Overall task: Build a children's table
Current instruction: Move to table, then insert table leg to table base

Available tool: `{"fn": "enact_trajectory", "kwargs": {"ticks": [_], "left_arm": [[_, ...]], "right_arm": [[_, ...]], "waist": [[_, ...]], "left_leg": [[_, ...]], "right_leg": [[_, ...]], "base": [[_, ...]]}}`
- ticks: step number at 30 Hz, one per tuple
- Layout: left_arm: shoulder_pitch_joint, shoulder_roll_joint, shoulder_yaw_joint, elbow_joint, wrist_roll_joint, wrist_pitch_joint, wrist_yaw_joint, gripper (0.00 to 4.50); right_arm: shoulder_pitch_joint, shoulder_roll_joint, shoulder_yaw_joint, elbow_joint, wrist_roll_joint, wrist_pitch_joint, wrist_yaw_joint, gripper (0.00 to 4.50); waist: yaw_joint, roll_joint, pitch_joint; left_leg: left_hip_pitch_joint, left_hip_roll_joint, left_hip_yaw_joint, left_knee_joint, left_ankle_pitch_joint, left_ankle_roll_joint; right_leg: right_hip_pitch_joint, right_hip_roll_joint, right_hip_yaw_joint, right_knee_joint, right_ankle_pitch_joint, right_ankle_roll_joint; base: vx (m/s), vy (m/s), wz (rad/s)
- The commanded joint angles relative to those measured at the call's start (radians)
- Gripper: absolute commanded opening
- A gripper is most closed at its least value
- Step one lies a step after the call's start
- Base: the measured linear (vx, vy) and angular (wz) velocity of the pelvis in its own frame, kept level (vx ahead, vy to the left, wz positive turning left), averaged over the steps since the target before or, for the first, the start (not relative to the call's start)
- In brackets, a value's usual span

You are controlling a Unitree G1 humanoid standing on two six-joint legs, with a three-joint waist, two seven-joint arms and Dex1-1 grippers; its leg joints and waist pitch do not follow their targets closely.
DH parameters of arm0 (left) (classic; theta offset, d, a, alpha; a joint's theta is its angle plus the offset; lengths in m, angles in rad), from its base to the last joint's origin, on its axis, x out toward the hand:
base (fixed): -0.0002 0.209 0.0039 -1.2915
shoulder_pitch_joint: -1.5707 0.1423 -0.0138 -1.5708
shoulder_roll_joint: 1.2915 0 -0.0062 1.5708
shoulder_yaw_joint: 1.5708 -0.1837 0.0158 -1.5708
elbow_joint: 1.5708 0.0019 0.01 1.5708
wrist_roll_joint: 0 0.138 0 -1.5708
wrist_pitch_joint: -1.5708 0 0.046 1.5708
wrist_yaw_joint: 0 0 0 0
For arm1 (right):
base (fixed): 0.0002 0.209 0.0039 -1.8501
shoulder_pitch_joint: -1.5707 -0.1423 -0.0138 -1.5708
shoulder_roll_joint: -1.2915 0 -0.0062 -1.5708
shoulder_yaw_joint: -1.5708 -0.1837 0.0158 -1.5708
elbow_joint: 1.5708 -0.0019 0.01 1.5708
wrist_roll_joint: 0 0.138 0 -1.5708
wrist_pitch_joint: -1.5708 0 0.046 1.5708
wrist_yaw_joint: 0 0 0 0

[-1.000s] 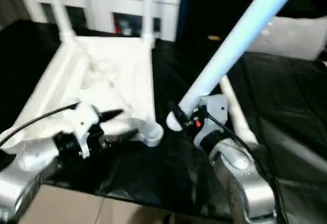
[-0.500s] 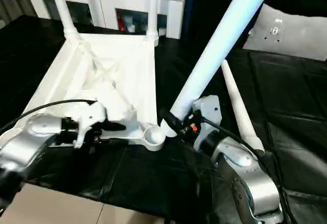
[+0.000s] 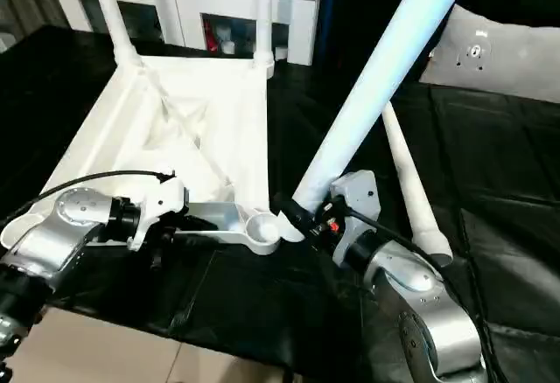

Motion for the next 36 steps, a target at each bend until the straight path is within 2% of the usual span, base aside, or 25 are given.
{"fn": "enact_trajectory", "kwargs": {"ticks": [1, 3, 4, 8, 12, 13, 14, 15, 16, 17, 18, 19, 20, 21, 23, 24, 25, 26, 27, 28, 30, 31, 36], "left_arm": [[-0.003, -0.002, -0.016, 0.021, 0.021, -0.012, -0.015, 0.82], [-0.004, -0.006, -0.019, 0.042, 0.034, -0.028, -0.012, 0.52], [-0.005, -0.007, -0.023, 0.050, 0.045, -0.034, -0.007, 0.46], [-0.007, -0.011, -0.030, 0.072, 0.073, -0.046, 0.014, 0.24], [-0.010, -0.027, -0.024, 0.091, 0.113, -0.041, 0.097, 0.03], [0.000, -0.047, -0.006, 0.075, 0.119, 0.019, 0.163, 0.01], [0.006, -0.053, -0.001, 0.064, 0.121, 0.033, 0.184, 0.01], [0.014, -0.060, 0.006, 0.047, 0.121, 0.041, 0.203, 0.00], [0.027, -0.069, 0.014, 0.017, 0.120, 0.053, 0.221, 0.00], [0.040, -0.076, 0.018, -0.010, 0.121, 0.064, 0.236, 0.00], [0.041, -0.076, 0.019, -0.013, 0.121, 0.065, 0.238, 0.00], [0.057, -0.082, 0.023, -0.042, 0.126, 0.062, 0.253, 0.00], [0.066, -0.083, 0.023, -0.062, 0.126, 0.059, 0.249, 0.00], [0.073, -0.082, 0.023, -0.079, 0.119, 0.057, 0.237, 0.00], [0.080, -0.074, 0.015, -0.100, 0.110, 0.049, 0.204, 0.00], [0.084, -0.069, 0.008, -0.112, 0.108, 0.050, 0.193, 0.00], [0.088, -0.049, -0.012, -0.119, 0.115, 0.040, 0.159, 0.00], [0.089, -0.045, -0.016, -0.121, 0.116, 0.038, 0.152, 0.00], [0.095, -0.040, -0.018, -0.130, 0.109, 0.040, 0.141, 0.00], [0.097, -0.039, -0.017, -0.133, 0.105, 0.042, 0.138, 0.00], [0.101, -0.042, -0.009, -0.144, 0.095, 0.057, 0.139, 0.00], [0.104, -0.044, -0.002, -0.154, 0.089, 0.066, 0.139, 0.00], [0.102, -0.045, 0.008, -0.149, 0.084, 0.070, 0.130, 0.00]], "right_arm": [[-0.012, 0.001, 0.008, -0.033, 0.010, 0.013, 0.000, 1.89], [-0.027, 0.001, 0.022, -0.019, 0.000, 0.013, 0.006, 1.89], [-0.044, 0.000, 0.034, -0.008, -0.008, 0.016, 0.009, 1.89], [-0.089, 0.000, 0.059, 0.022, -0.017, 0.025, 0.024, 1.89], [-0.146, 0.005, 0.080, 0.064, -0.022, 0.047, 0.033, 1.89], [-0.180, 0.013, 0.094, 0.098, -0.044, 0.038, 0.025, 1.89], [-0.190, 0.017, 0.098, 0.109, -0.053, 0.031, 0.021, 1.89], [-0.199, 0.020, 0.104, 0.120, -0.063, 0.023, 0.016, 1.89], [-0.209, 0.023, 0.111, 0.133, -0.076, 0.013, 0.011, 1.89], [-0.216, 0.023, 0.120, 0.145, -0.087, 0.007, 0.009, 1.89], [-0.217, 0.023, 0.121, 0.146, -0.088, 0.006, 0.009, 1.89], [-0.228, 0.021, 0.131, 0.172, -0.095, 0.004, 0.020, 1.89], [-0.237, 0.017, 0.133, 0.189, -0.090, 0.010, 0.033, 1.89], [-0.245, 0.016, 0.131, 0.206, -0.083, 0.011, 0.045, 1.89], [-0.257, 0.013, 0.127, 0.232, -0.082, 0.009, 0.051, 1.89], [-0.263, 0.013, 0.126, 0.245, -0.090, 0.007, 0.050, 1.89], [-0.273, 0.020, 0.116, 0.269, -0.096, 0.002, 0.041, 1.89], [-0.275, 0.022, 0.114, 0.274, -0.098, 0.001, 0.039, 1.89], [-0.280, 0.022, 0.114, 0.285, -0.102, 0.000, 0.040, 1.89], [-0.282, 0.021, 0.116, 0.288, -0.105, -0.001, 0.041, 1.89], [-0.285, 0.018, 0.121, 0.297, -0.107, -0.003, 0.049, 1.89], [-0.288, 0.012, 0.129, 0.308, -0.113, -0.002, 0.059, 1.89], [-0.291, -0.012, 0.169, 0.328, -0.111, 0.046, 0.113, 1.89]], "waist": [[0.005, 0.015, -0.063], [0.004, 0.015, -0.063], [0.004, 0.019, -0.062], [0.001, 0.019, -0.063], [0.004, 0.021, -0.065], [0.000, 0.017, -0.067], [-0.001, 0.013, -0.067], [0.000, 0.015, -0.066], [-0.004, 0.005, -0.071], [-0.004, 0.010, -0.067], [-0.007, 0.010, -0.069], [-0.007, 0.006, -0.070], [-0.010, 0.008, -0.069], [-0.013, -0.003, -0.069], [-0.011, 0.005, -0.068], [-0.012, 0.005, -0.069], [-0.015, -0.015, -0.070], [-0.011, -0.007, -0.072], [-0.010, 0.001, -0.072], [-0.011, 0.002, -0.072], [-0.010, -0.002, -0.073], [-0.010, -0.007, -0.076], [-0.010, -0.009, -0.074]], "left_leg": [[-0.029, 0.057, -0.006, -0.086, -0.025, 0.034], [-0.030, 0.058, -0.007, -0.086, -0.017, 0.033], [-0.030, 0.059, -0.007, -0.086, -0.018, 0.032], [-0.031, 0.056, -0.006, -0.086, -0.028, 0.029], [-0.029, 0.059, -0.006, -0.086, -0.022, 0.028], [-0.031, 0.060, -0.006, -0.085, -0.017, 0.022], [-0.032, 0.059, -0.006, -0.085, -0.016, 0.022], [-0.035, 0.056, -0.004, -0.083, -0.015, 0.024], [-0.037, 0.059, -0.004, -0.082, -0.011, 0.021], [-0.036, 0.055, -0.003, -0.082, -0.007, 0.028], [-0.038, 0.056, -0.004, -0.081, -0.002, 0.028], [-0.038, 0.055, -0.002, -0.080, 0.004, 0.037], [-0.038, 0.054, -0.002, -0.081, 0.001, 0.043], [-0.040, 0.054, -0.001, -0.081, -0.005, 0.051], [-0.036, 0.054, -0.001, -0.081, -0.009, 0.059], [-0.035, 0.055, -0.003, -0.081, -0.002, 0.062], [-0.037, 0.057, 0.000, -0.081, 0.008, 0.069], [-0.038, 0.056, -0.003, -0.081, 0.025, 0.071], [-0.035, 0.057, -0.002, -0.080, 0.045, 0.074], [-0.033, 0.058, -0.002, -0.080, 0.048, 0.074], [-0.034, 0.059, -0.001, -0.080, 0.053, 0.080], [-0.035, 0.059, -0.001, -0.079, 0.060, 0.083], [-0.033, 0.058, 0.001, -0.079, 0.040, 0.086]], "right_leg": [[0.079, -0.083, 0.059, -0.064, -0.316, -0.174], [0.080, -0.084, 0.060, -0.062, -0.290, -0.181], [0.079, -0.084, 0.059, -0.061, -0.288, -0.183], [0.081, -0.084, 0.059, -0.063, -0.317, -0.178], [0.079, -0.085, 0.059, -0.060, -0.313, -0.184], [0.081, -0.087, 0.058, -0.055, -0.306, -0.191], [0.081, -0.086, 0.057, -0.058, -0.311, -0.190], [0.083, -0.088, 0.059, -0.061, -0.324, -0.185], [0.086, -0.090, 0.059, -0.056, -0.321, -0.185], [0.083, -0.087, 0.059, -0.063, -0.340, -0.175], [0.085, -0.088, 0.059, -0.059, -0.337, -0.175], [0.082, -0.086, 0.058, -0.061, -0.342, -0.170], [0.080, -0.085, 0.057, -0.064, -0.350, -0.168], [0.081, -0.083, 0.056, -0.066, -0.361, -0.164], [0.077, -0.085, 0.056, -0.067, -0.379, -0.160], [0.075, -0.084, 0.056, -0.064, -0.368, -0.162], [0.075, -0.083, 0.056, -0.063, -0.350, -0.165], [0.078, -0.086, 0.057, -0.055, -0.332, -0.169], [0.074, -0.086, 0.057, -0.054, -0.302, -0.178], [0.071, -0.086, 0.057, -0.052, -0.286, -0.187], [0.075, -0.085, 0.057, -0.049, -0.250, -0.200], [0.079, -0.088, 0.057, -0.044, -0.235, -0.208], [0.078, -0.086, 0.056, -0.052, -0.279, -0.200]], "base": [[0.000, 0.000, 0.00], [0.000, 0.000, 0.00], [0.000, 0.000, 0.00], [0.000, 0.000, 0.00], [0.000, 0.000, 0.00], [0.000, 0.000, 0.00], [0.000, 0.000, 0.00], [0.000, 0.000, 0.00], [0.000, 0.000, 0.00], [0.000, 0.000, 0.00], [0.000, 0.000, 0.00], [0.000, 0.000, 0.00], [0.000, 0.000, 0.00], [0.000, 0.000, 0.00], [0.000, 0.000, 0.00], [0.000, 0.000, 0.00], [0.000, 0.000, 0.00], [0.000, 0.000, 0.00], [0.000, 0.000, 0.00], [0.000, 0.000, 0.00], [0.000, 0.000, 0.00], [0.000, 0.000, 0.00], [0.000, 0.000, 0.00]]}}
